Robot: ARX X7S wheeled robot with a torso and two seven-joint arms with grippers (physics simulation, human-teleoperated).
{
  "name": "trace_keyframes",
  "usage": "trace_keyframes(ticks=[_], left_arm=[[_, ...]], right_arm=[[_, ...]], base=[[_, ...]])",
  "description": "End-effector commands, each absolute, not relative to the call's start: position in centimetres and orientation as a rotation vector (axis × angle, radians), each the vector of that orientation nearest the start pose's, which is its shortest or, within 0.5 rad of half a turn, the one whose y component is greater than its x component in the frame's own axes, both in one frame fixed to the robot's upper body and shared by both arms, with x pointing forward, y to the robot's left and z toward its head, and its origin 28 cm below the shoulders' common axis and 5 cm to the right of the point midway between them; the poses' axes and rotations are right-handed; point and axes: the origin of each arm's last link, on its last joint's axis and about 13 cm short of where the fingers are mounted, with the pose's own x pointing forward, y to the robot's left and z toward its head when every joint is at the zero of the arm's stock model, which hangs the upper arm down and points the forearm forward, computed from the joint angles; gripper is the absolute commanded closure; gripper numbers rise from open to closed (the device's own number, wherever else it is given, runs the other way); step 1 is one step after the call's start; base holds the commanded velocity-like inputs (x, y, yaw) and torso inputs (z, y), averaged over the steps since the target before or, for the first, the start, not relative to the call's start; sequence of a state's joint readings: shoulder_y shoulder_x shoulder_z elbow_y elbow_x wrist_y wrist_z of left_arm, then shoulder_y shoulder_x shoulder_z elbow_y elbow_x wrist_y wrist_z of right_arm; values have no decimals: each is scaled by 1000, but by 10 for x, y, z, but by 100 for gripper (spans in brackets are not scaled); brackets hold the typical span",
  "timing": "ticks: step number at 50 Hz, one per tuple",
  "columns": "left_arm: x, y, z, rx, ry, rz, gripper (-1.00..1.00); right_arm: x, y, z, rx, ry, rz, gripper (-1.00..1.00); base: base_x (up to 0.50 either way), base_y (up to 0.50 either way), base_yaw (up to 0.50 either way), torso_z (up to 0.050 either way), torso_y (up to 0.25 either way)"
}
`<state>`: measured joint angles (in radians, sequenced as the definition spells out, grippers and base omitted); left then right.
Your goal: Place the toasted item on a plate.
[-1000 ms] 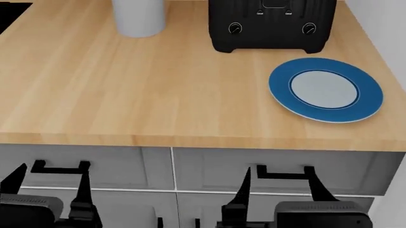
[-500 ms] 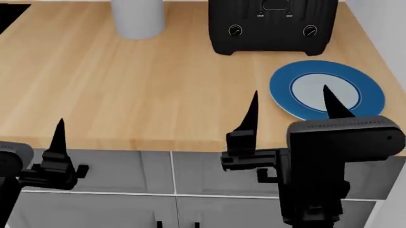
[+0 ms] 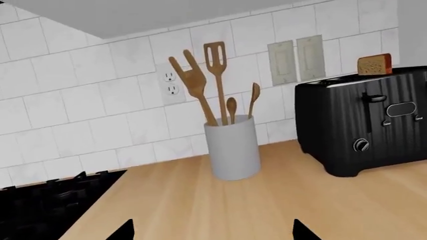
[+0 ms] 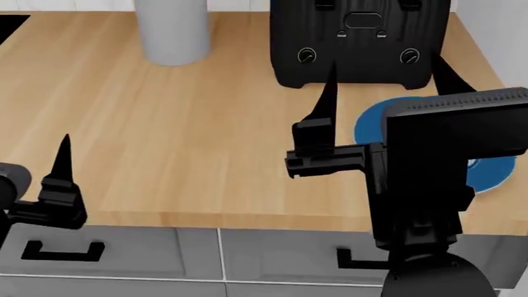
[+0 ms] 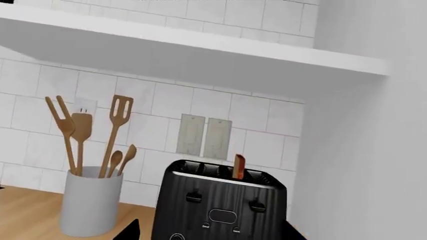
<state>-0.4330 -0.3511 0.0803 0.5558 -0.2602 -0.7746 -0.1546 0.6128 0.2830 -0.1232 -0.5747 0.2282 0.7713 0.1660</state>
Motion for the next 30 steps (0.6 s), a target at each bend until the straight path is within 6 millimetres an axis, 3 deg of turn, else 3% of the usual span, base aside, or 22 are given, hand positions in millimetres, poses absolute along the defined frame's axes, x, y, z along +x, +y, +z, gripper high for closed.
trace_keyframes(ticks=[1,30], left_arm=[[252,247,179,185,-179,-4,-100],[249,248,177,187,-178,1,-100]], right_arm=[[267,-116,227,-149,-389,25,-100],[262,-115,236,-141,-411,31,-100]], base=[[180,0,0,0,0],[178,0,0,0,0]])
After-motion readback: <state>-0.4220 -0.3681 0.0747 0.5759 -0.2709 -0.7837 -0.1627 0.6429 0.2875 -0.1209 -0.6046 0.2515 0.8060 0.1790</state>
